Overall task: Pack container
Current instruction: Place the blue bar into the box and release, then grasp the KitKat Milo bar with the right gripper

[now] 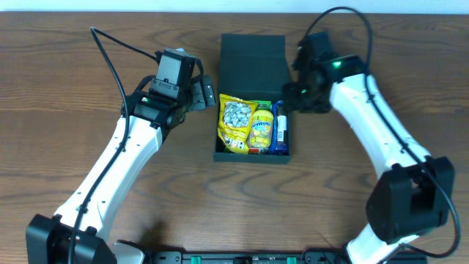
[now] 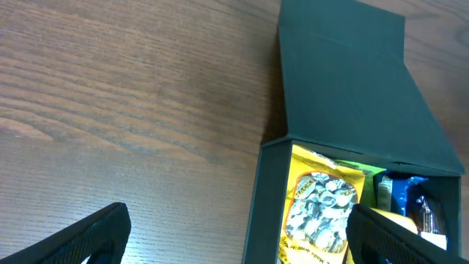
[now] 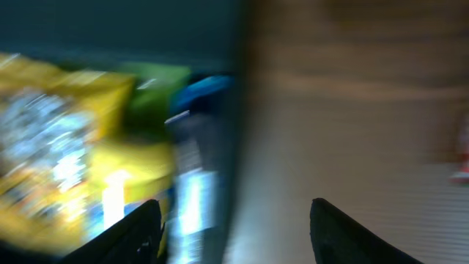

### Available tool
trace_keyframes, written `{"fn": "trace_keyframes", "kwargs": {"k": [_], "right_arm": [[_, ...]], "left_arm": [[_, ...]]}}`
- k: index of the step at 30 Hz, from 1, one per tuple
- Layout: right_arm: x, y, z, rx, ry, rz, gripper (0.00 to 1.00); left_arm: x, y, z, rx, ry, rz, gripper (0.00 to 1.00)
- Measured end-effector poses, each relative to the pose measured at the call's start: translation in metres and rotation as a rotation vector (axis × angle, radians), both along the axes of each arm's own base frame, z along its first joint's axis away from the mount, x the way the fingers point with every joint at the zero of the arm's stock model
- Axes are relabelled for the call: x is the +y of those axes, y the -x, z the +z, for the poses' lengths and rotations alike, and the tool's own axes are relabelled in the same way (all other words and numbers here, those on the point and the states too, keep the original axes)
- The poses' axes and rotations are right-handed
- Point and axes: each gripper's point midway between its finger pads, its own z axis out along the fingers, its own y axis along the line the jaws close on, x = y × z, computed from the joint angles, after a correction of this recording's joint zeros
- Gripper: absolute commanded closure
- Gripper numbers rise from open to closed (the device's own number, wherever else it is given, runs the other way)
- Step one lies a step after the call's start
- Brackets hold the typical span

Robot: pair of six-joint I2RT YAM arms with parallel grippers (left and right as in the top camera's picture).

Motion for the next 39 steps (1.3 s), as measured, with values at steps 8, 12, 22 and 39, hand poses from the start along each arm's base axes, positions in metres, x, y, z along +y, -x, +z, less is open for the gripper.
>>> {"fn": "trace_keyframes", "kwargs": {"k": [8, 12, 22, 39], "right_arm": [[-0.134, -0.022, -0.012, -0.013, 0.14, -0.169, 0.41], [-0.166, -0.02, -0.037, 0.041, 0.133, -0.18, 0.43], [-0.164, -0.026, -0.076, 0.093, 0.106, -0.117, 0.48], [-0.159, -0.028, -0.116, 0.151, 0.101, -0.088, 0.77]], "left_arm": [[0.0, 0.0, 0.0, 0.0, 0.0, 0.0, 0.05], [0.0, 0.0, 0.0, 0.0, 0.0, 0.0, 0.05], [0.0, 0.0, 0.0, 0.0, 0.0, 0.0, 0.05], [0.0, 0.0, 0.0, 0.0, 0.0, 0.0, 0.05]]}}
